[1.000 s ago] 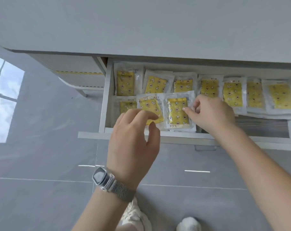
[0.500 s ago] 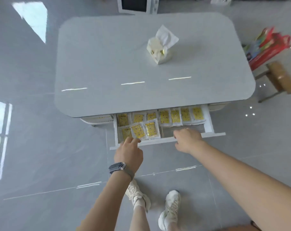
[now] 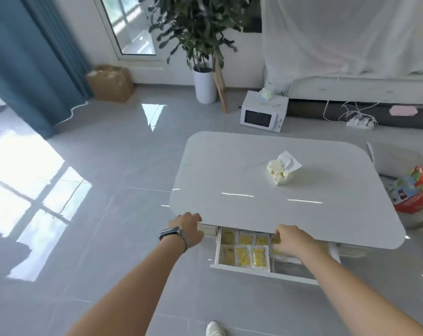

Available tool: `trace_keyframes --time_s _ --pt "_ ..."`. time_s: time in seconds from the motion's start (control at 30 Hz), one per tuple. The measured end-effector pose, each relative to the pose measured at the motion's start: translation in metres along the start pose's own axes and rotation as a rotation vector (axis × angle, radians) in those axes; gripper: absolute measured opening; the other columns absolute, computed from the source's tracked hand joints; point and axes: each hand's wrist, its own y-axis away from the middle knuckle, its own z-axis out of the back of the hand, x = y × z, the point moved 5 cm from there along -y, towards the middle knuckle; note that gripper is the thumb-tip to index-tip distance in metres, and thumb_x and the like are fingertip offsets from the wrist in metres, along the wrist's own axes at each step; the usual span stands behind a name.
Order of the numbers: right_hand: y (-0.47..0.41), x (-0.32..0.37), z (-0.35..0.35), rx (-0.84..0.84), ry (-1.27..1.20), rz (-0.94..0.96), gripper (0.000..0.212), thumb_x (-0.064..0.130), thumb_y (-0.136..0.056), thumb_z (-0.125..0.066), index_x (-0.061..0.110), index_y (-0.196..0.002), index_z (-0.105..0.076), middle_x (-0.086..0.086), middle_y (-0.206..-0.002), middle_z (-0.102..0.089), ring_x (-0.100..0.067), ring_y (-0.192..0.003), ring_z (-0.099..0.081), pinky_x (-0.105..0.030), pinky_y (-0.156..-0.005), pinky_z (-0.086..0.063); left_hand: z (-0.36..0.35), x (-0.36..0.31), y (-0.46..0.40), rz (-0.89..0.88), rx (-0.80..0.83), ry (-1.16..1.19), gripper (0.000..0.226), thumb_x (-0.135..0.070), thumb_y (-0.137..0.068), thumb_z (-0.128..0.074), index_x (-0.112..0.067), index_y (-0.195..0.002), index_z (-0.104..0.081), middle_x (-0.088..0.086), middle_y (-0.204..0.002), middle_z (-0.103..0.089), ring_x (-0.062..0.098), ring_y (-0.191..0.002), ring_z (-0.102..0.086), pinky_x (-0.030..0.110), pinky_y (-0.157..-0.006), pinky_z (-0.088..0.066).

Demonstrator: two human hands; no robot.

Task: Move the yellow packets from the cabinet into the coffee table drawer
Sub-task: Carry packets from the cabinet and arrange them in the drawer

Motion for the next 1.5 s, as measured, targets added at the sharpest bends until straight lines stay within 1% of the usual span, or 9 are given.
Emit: trace_keyframes --time_s 0.1,0.2,0.33,0.47,0.67,0.8,1.17,1.37,1.5 --pt "-0.008 0.054 0.029 -0.025 0.057 0.113 0.048 0.030 -0.084 -0.060 0.026 -0.130 -0.050 0.004 -0.123 -0.055 -0.017 -0.107 -0.056 -0.026 -0.078 -0.047 0.019 0.047 0.026 0.113 -0.044 0.100 0.047 -0.034 -0.090 -0.052 -0.029 -0.136 -0.046 0.001 -0.134 -0.050 0.024 -0.122 -0.051 0.033 -0.097 -0.044" --pt "-0.015 0.120 0.054 -0.062 0.098 0.233 0.049 0.032 -0.084 -0.058 0.029 -0.132 -0.049 0.004 -0.129 -0.051 -0.016 -0.112 -0.054 -0.028 -0.084 -0.049 0.035 0.093 0.050 0.228 -0.078 0.170 0.050 -0.037 -0.090 -0.054 -0.028 -0.138 -0.045 0.004 -0.138 -0.048 0.026 -0.122 -0.051 0.036 -0.099 -0.045" --pt "-0.021 0.209 0.071 -0.103 0.141 0.413 0.048 0.033 -0.083 -0.055 0.026 -0.130 -0.050 -0.001 -0.134 -0.041 -0.021 -0.114 -0.053 -0.030 -0.085 -0.047 0.041 0.152 0.087 0.419 -0.088 0.248 0.053 -0.040 -0.091 -0.051 -0.028 -0.142 -0.040 0.005 -0.139 -0.042 0.028 -0.118 -0.053 0.037 -0.092 -0.048" --pt "-0.024 0.283 0.069 -0.075 0.228 0.573 0.045 0.031 -0.083 -0.052 0.024 -0.127 -0.053 -0.001 -0.133 -0.043 -0.023 -0.115 -0.053 -0.032 -0.088 -0.048 0.030 0.204 0.128 0.578 -0.127 0.348 0.051 -0.036 -0.093 -0.050 -0.028 -0.142 -0.039 0.006 -0.137 -0.043 0.027 -0.119 -0.052 0.036 -0.094 -0.046" --pt "-0.031 0.365 0.065 -0.016 0.384 0.749 0.051 0.034 -0.083 -0.056 0.026 -0.133 -0.050 -0.002 -0.136 -0.041 -0.021 -0.116 -0.053 -0.033 -0.092 -0.049 0.004 0.245 0.180 0.802 -0.181 0.541 0.051 -0.030 -0.093 -0.050 -0.027 -0.143 -0.040 0.004 -0.142 -0.043 0.024 -0.127 -0.047 0.035 -0.101 -0.042" --pt "-0.023 0.420 0.059 0.006 0.485 0.882 0.050 0.033 -0.085 -0.056 0.025 -0.134 -0.050 -0.001 -0.134 -0.049 -0.020 -0.119 -0.053 -0.032 -0.091 -0.048 -0.009 0.263 0.208 0.947 -0.281 0.633 0.052 -0.027 -0.090 -0.053 -0.026 -0.142 -0.042 0.005 -0.144 -0.044 0.024 -0.129 -0.047 0.034 -0.104 -0.041" --pt "0.065 0.572 -0.032 0.115 0.665 1.149 0.048 0.033 -0.086 -0.056 0.026 -0.133 -0.049 0.003 -0.128 -0.055 -0.019 -0.117 -0.054 -0.031 -0.092 -0.047 -0.098 0.317 0.311 1.184 -0.316 0.837 0.049 -0.025 -0.090 -0.055 -0.023 -0.138 -0.047 0.004 -0.143 -0.046 0.020 -0.130 -0.046 0.029 -0.106 -0.038" --pt "0.125 0.660 -0.110 0.120 0.745 1.218 0.051 0.033 -0.086 -0.055 0.027 -0.135 -0.045 0.002 -0.123 -0.055 -0.020 -0.114 -0.054 -0.031 -0.085 -0.047 -0.148 0.400 0.381 1.252 -0.307 0.914 0.054 -0.024 -0.089 -0.053 -0.025 -0.142 -0.042 0.006 -0.145 -0.044 0.022 -0.130 -0.046 0.032 -0.104 -0.041" --pt "0.166 0.713 -0.154 0.124 0.793 1.233 0.056 0.034 -0.086 -0.057 0.025 -0.138 -0.041 0.002 -0.119 -0.055 -0.020 -0.112 -0.055 -0.033 -0.087 -0.049 -0.170 0.452 0.433 1.286 -0.302 0.960 0.056 -0.025 -0.089 -0.052 -0.027 -0.143 -0.039 0.006 -0.145 -0.041 0.024 -0.127 -0.049 0.032 -0.099 -0.043"
